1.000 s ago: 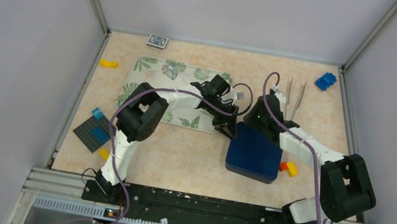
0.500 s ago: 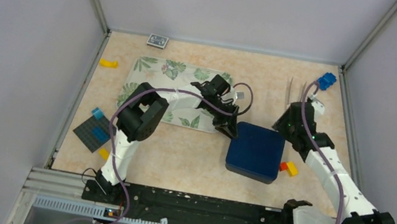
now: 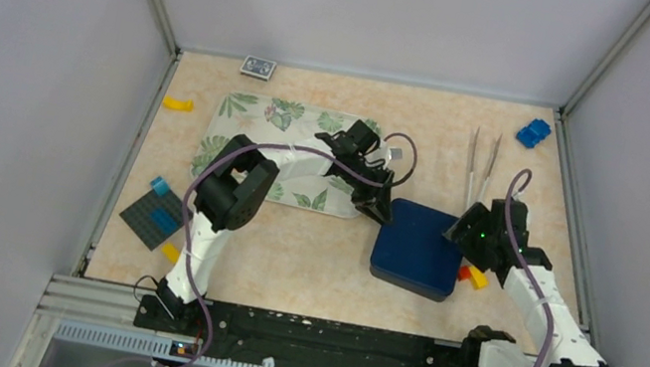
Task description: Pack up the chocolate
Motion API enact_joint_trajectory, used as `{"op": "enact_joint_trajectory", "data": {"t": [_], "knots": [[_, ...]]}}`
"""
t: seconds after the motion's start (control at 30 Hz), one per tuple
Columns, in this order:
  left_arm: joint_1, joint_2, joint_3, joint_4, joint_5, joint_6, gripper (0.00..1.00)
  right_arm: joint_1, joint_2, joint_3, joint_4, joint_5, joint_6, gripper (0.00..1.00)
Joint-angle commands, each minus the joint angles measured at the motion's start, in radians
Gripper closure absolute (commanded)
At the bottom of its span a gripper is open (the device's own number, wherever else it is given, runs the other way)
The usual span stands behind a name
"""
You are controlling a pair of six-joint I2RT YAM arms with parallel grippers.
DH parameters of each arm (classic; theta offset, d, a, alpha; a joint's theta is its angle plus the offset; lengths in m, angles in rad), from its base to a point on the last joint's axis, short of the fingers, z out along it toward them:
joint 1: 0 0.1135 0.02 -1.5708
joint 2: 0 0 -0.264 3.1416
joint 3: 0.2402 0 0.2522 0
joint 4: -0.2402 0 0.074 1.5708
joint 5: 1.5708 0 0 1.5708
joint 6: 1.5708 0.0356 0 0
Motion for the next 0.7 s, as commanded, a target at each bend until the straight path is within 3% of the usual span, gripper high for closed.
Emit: {"op": "enact_joint_trajectory", "data": {"t": [0.0,0.2,0.43,0.53,0.67], "knots": [[0.005,0.002,0.041,0.022,-0.013,0.010,0.65,-0.011,0.002,-0.041,0.047,-0.123,-0.024,0.34],[0.006,-0.018,0.032,0.002,-0.033,0.020,0.65,-0.010,-0.018,-0.054,0.086,-0.229,-0.005,0.45],[0.009,-0.040,0.025,0.002,-0.033,0.019,0.62,-0.010,-0.012,-0.066,0.116,-0.265,0.011,0.49],[0.009,-0.046,0.021,0.003,-0.016,0.012,0.61,-0.010,-0.013,-0.070,0.121,-0.272,0.016,0.58],[0.007,-0.068,-0.001,0.018,0.011,0.001,0.58,-0.010,-0.021,-0.057,0.089,-0.240,0.005,0.56]]}}
